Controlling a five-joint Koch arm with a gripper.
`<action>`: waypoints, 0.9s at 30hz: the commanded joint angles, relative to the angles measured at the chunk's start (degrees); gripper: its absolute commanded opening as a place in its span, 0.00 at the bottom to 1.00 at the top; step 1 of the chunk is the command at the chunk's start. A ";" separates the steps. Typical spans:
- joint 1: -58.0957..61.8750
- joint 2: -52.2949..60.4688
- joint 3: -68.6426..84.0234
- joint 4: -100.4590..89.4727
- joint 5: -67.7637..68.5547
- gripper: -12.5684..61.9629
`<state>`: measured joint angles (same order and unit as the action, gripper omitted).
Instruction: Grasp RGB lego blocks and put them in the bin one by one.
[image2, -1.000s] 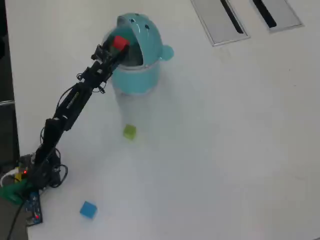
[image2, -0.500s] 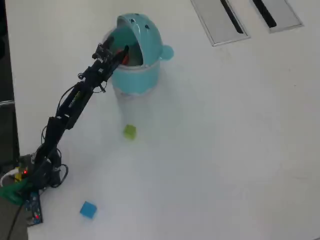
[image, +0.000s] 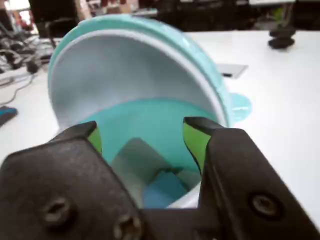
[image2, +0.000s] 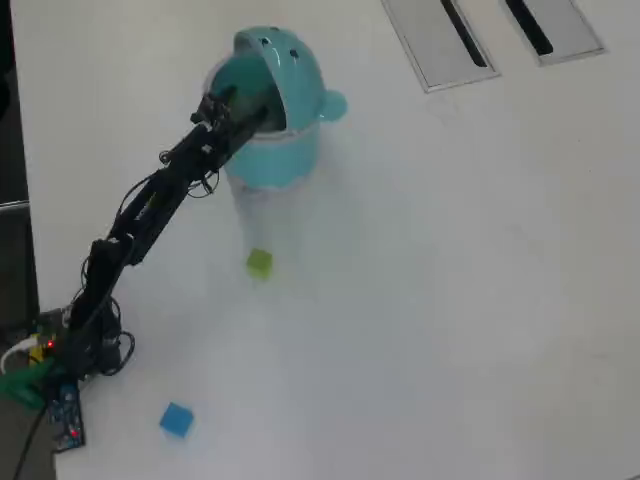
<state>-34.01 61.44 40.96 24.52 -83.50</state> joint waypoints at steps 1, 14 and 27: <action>1.93 7.29 -0.09 -0.26 -0.97 0.57; 14.33 28.39 29.53 -0.18 -2.55 0.58; 22.15 37.79 56.25 -2.81 -10.55 0.62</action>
<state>-12.66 96.59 98.88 24.43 -92.64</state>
